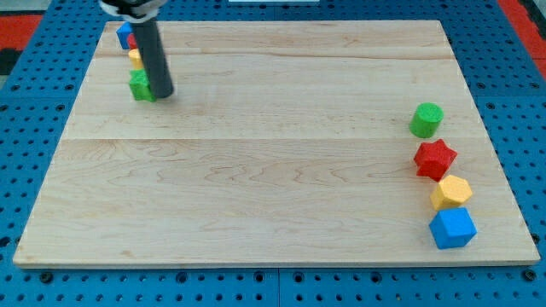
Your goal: Slide the green star closer to group of the blocks
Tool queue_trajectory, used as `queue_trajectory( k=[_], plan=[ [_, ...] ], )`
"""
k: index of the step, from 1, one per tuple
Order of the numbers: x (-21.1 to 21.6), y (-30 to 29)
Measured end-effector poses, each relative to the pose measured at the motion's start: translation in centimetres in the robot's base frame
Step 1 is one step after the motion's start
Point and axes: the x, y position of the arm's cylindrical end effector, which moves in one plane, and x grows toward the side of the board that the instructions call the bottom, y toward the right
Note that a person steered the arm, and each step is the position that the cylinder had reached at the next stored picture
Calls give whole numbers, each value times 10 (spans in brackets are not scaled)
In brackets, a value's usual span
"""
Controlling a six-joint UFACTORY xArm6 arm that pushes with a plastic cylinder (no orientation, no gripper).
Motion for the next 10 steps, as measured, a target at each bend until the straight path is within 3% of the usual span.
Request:
queue_trajectory(
  k=[3, 5, 8, 10],
  plan=[
    [38, -59],
    [25, -52],
    [-30, -51],
    [-24, -68]
  ],
)
